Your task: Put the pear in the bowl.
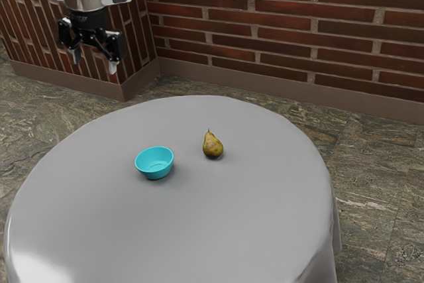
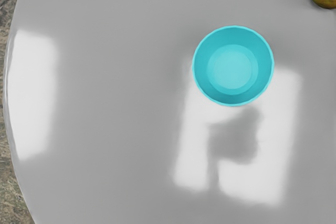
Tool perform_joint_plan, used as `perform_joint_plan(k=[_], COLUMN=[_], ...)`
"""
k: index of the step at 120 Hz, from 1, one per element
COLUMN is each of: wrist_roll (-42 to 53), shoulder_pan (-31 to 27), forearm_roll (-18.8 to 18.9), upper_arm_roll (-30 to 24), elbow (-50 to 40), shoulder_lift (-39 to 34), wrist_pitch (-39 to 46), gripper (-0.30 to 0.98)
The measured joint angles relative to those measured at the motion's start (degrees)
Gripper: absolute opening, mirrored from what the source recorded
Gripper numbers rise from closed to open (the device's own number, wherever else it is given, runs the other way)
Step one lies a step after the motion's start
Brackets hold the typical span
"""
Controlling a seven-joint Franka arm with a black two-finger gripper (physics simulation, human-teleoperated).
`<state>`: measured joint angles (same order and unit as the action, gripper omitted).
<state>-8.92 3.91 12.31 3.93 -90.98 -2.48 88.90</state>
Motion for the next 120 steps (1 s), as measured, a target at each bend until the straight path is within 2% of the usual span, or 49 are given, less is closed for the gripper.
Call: perform_joint_plan(k=[33, 54, 75, 84, 97, 120], wrist_roll=[-1.19, -2.96, -10.94, -15.49, -21.61, -30.63], shoulder_pan=[0.55, 3.62, 7.9, 7.69, 4.72, 4.58], forearm_roll=[0.18, -0.61, -7.15, -9.16, -10.54, -11.31], upper_arm_roll=[-1.79, -3.57, -4.18, -4.1, -3.95, -4.04], elbow=[-0.29, -4.06, -5.82, -5.8, -4.93, 0.47], shoulder_lift=[-0.24, 0.55, 5.64, 8.46, 13.46, 23.39], wrist_pitch=[-0.02, 2.19, 8.26, 10.26, 13.06, 17.63], gripper=[0.69, 0.69, 0.69, 0.68, 0.69, 0.69])
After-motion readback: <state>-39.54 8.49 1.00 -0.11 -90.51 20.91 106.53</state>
